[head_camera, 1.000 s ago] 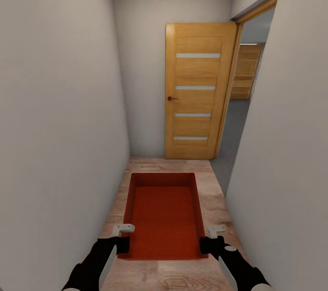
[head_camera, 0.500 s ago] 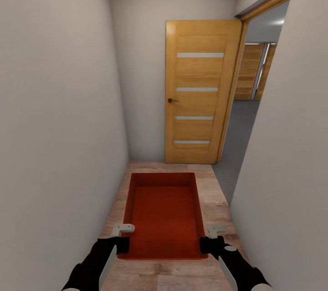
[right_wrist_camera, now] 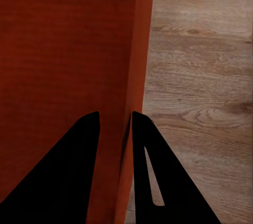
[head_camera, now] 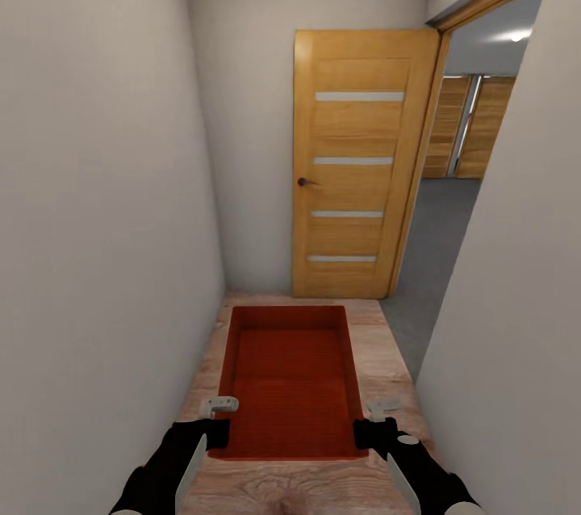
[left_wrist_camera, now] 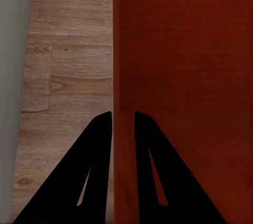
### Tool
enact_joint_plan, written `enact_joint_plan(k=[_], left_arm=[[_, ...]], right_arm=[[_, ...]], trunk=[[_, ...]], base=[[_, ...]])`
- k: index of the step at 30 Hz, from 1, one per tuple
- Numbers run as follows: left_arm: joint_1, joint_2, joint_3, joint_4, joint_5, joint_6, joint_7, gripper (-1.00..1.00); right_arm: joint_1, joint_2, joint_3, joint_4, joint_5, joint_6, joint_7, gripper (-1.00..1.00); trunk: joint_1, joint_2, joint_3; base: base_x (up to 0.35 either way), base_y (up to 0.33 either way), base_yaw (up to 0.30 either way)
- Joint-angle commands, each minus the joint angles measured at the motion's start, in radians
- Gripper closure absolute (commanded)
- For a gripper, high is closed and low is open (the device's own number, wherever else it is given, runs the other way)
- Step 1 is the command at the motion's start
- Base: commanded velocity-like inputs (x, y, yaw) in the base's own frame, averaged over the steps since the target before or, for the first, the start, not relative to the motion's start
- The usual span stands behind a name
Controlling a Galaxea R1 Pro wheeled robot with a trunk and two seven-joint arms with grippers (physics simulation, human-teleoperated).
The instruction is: Move the two storage containers from the living room to the garage. In the garage, place one container on the floor and stack the other container on top of it (either order is fine).
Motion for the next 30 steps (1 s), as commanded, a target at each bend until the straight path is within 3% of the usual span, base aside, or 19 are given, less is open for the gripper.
enact_joint_plan(k=[1, 30], left_arm=[[-0.001, 0.005, 0.003, -0.01, -0.046, 0.007, 0.02, 1.0], [-0.001, 0.005, 0.003, -0.01, -0.046, 0.007, 0.02, 1.0]], right_arm=[[0.0, -0.001, 0.023, 0.001, 0.012, 0.007, 0.002, 1.0], [0.0, -0.001, 0.023, 0.013, 0.014, 0.007, 0.002, 1.0]], trunk=[[0.001, -0.002, -0.002], [0.001, -0.002, -0.002]], base=[[0.327, 0.0, 0.0], [0.327, 0.0, 0.0]])
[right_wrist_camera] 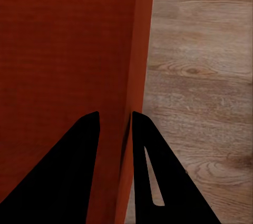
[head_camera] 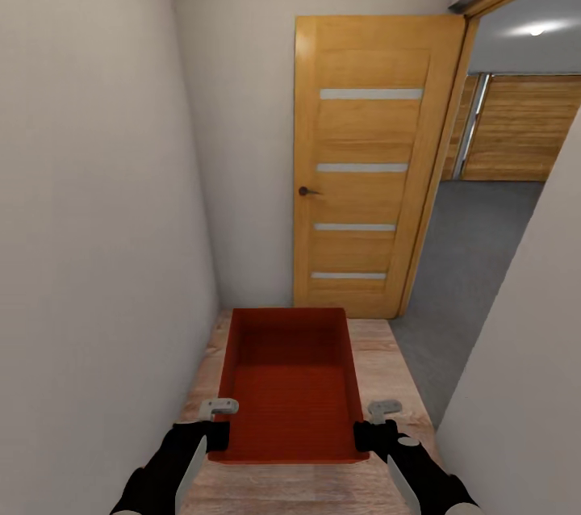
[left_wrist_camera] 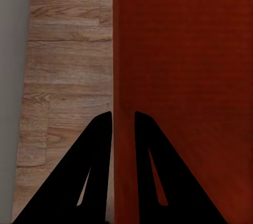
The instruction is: Move the two storage containers from the living room to the garage. In the garage, place one container on the floor and stack the other container on top of it (either order is fine).
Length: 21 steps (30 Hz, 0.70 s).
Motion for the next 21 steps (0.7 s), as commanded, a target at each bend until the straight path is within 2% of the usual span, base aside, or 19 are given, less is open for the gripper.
enact_joint_plan(k=[1, 21], left_arm=[[-0.001, 0.004, 0.002, -0.022, -0.046, 0.007, 0.02, 1.0], [-0.001, 0.004, 0.002, -0.022, -0.046, 0.007, 0.02, 1.0]], right_arm=[[0.0, -0.001, 0.024, 0.001, 0.013, 0.007, 0.001, 1.0], [0.0, -0.001, 0.024, 0.001, 0.013, 0.007, 0.001, 1.0]], trunk=[[0.001, -0.002, -0.002], [0.001, -0.002, -0.002]], base=[[0.327, 0.0, 0.0], [0.327, 0.0, 0.0]])
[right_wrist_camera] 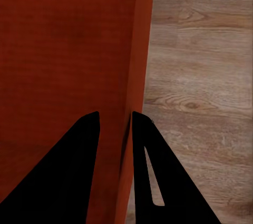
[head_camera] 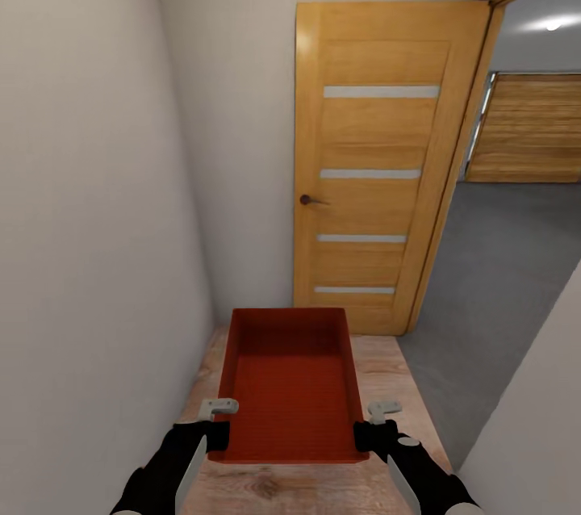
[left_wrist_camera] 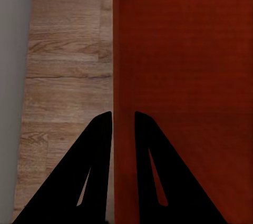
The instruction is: Move the two storage containers from the living room to the garage. In the garage, place one container on the floor and stack the other container on top of it (either order is fine).
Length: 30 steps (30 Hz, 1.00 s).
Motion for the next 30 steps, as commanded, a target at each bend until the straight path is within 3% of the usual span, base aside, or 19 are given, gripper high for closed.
enact_joint_plan(k=[1, 30], left_arm=[[-0.001, 0.004, 0.003, -0.022, -0.047, 0.007, 0.02, 1.0], [-0.001, 0.004, 0.003, -0.022, -0.047, 0.007, 0.02, 1.0]], right_arm=[[0.0, -0.001, 0.024, 0.001, 0.014, 0.007, 0.001, 1.0], [0.0, -0.001, 0.024, 0.001, 0.014, 0.006, 0.001, 1.0]], trunk=[[0.001, -0.002, -0.002], [0.001, -0.002, -0.002]], base=[[0.327, 0.0, 0.0], [0.327, 0.0, 0.0]])
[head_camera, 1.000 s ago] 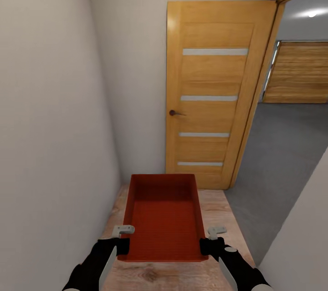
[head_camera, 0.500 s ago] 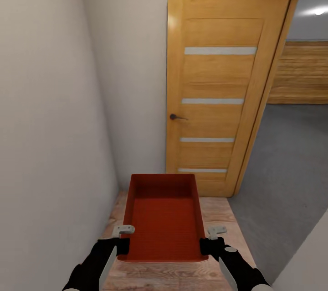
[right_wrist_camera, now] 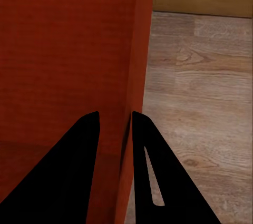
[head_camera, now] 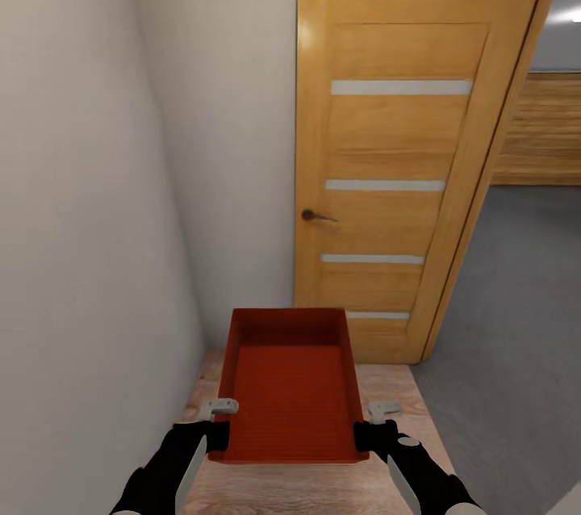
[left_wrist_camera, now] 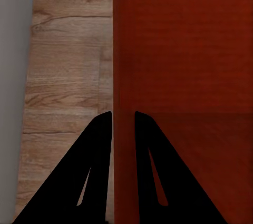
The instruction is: Move the two storage containers from the living room to the garage. In the garage, place one container on the floor and stack the other container on top of it (either order is fine).
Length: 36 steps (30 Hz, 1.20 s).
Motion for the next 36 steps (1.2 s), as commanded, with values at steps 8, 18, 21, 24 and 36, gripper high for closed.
enact_joint_plan(k=[8, 18, 21, 24, 36], left_arm=[[-0.001, 0.004, 0.003, -0.022, -0.047, 0.007, 0.02, 1.0], [-0.002, 0.004, 0.003, -0.022, -0.047, 0.007, 0.02, 1.0], [-0.001, 0.004, 0.003, -0.022, -0.047, 0.007, 0.02, 1.0], [-0.002, 0.004, 0.003, -0.022, -0.047, 0.007, 0.02, 1.0], [-0.001, 0.004, 0.003, -0.022, -0.046, 0.008, 0.017, 1.0]], right_arm=[[0.0, -0.001, 0.025, 0.001, 0.014, 0.007, 0.001, 1.0], [0.0, -0.001, 0.025, 0.001, 0.014, 0.007, 0.001, 1.0], [0.0, -0.001, 0.025, 0.001, 0.014, 0.006, 0.001, 1.0], [0.0, -0.001, 0.025, 0.001, 0.014, 0.006, 0.001, 1.0], [0.0, -0.001, 0.027, 0.001, 0.014, 0.007, 0.001, 1.0]], trunk=[[0.001, -0.002, -0.002], [0.001, -0.002, -0.002], [0.001, -0.002, -0.002], [0.001, -0.002, -0.002], [0.001, -0.002, -0.002]], base=[[0.327, 0.0, 0.0], [0.327, 0.0, 0.0], [0.327, 0.0, 0.0], [0.327, 0.0, 0.0], [0.123, 0.0, -0.129]])
